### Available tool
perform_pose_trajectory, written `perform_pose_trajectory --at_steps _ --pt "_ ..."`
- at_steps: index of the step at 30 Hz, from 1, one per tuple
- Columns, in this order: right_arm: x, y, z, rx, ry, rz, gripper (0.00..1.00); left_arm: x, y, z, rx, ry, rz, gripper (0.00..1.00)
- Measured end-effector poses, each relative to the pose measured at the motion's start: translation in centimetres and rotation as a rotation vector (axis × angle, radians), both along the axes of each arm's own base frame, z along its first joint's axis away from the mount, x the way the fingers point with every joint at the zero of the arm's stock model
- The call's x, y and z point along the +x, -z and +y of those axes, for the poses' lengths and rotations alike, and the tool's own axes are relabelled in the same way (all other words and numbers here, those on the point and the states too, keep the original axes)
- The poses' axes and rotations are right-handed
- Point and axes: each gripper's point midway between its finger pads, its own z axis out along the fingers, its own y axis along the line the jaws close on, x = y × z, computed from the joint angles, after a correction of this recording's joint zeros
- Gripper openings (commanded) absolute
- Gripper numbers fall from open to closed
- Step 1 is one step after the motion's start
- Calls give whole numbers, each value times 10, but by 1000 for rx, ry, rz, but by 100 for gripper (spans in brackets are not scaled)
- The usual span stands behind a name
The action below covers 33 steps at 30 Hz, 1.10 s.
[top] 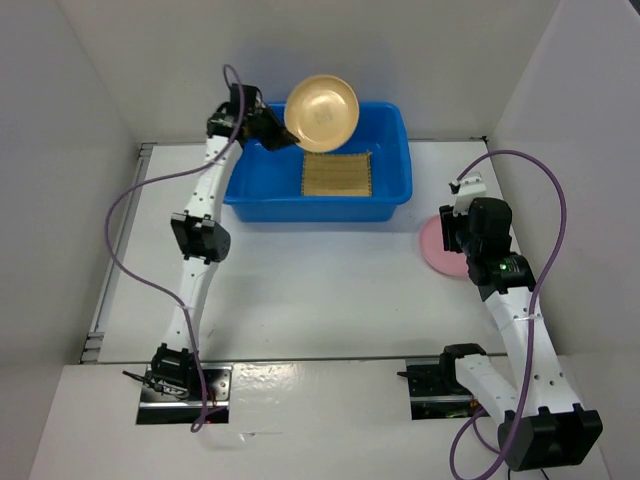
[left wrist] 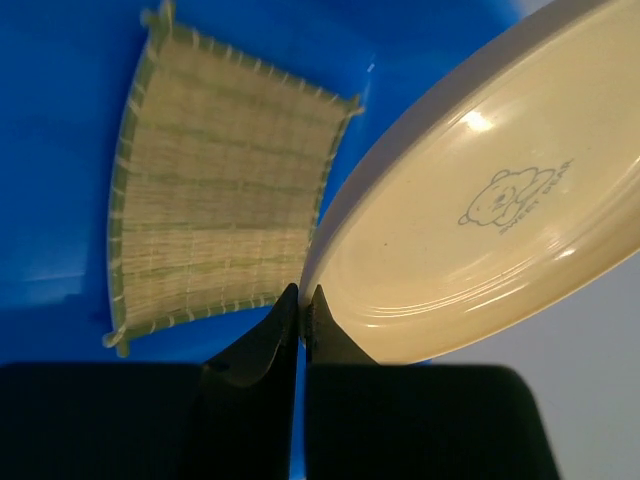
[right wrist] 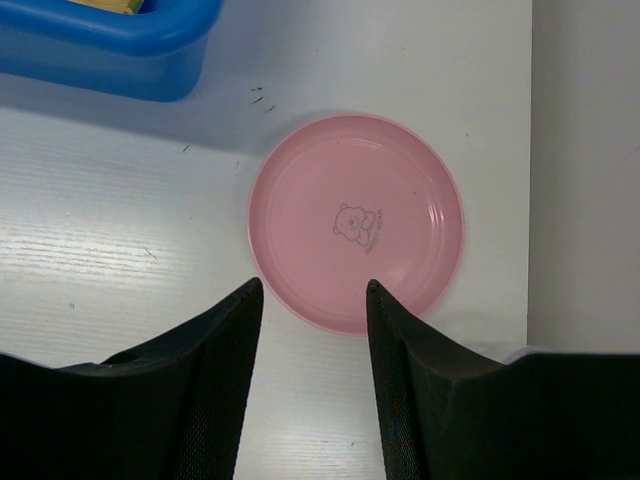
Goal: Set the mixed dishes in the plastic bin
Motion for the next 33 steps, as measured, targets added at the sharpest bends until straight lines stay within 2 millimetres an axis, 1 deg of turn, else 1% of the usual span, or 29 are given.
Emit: perform_pose_trajectory --at_steps 2,4,7,10,13,15,16,18,19,20,22,23,24,27,28,31,32,33 --pt "0 -1 0 0 0 -3 51 -1 38 -27 -11 30 70 0" --pt "0 -1 0 0 0 -4 51 -2 72 -48 -23 45 132 0" --pt "-1 -2 0 0 0 -10 51 -5 107 -70 -49 59 200 0" --pt "-1 -4 -1 -1 3 -18 53 -7 134 -80 -65 66 252 0" --pt "-2 -6 -1 -1 4 -24 53 -7 153 -79 -62 60 286 0" --pt "-2 -6 -1 -1 4 -24 53 -7 161 -77 -59 57 298 0" --pt "-2 -6 -1 -1 4 -25 54 -7 164 -76 -57 56 302 0" --pt "-2 -6 -1 0 5 -27 63 -7 167 -73 -55 52 307 0" --pt "-2 -7 -1 -1 5 -28 65 -7 168 -72 -55 51 311 2" --pt "-2 -7 -1 -2 6 -29 68 -6 169 -70 -55 50 313 6" --pt "-2 -8 -2 -6 8 -32 70 -6 170 -67 -53 46 318 11" --pt "-2 -8 -2 -6 9 -33 70 -6 171 -65 -52 45 321 15" --pt "-2 -7 -3 -7 11 -33 70 -6 171 -63 -50 44 323 26" --pt "-3 -4 -3 -11 14 -27 71 -8 171 -61 -40 52 322 43" --pt "-3 -3 -4 -11 14 -25 75 -8 171 -59 -36 54 320 55" --pt "-4 1 -6 -17 25 -18 89 -9 171 -57 -21 68 310 77" --pt "-4 2 -7 -22 28 -16 94 -10 170 -57 -23 73 311 90" --pt "-4 3 -8 -26 32 -14 99 -10 169 -58 -26 83 304 95"
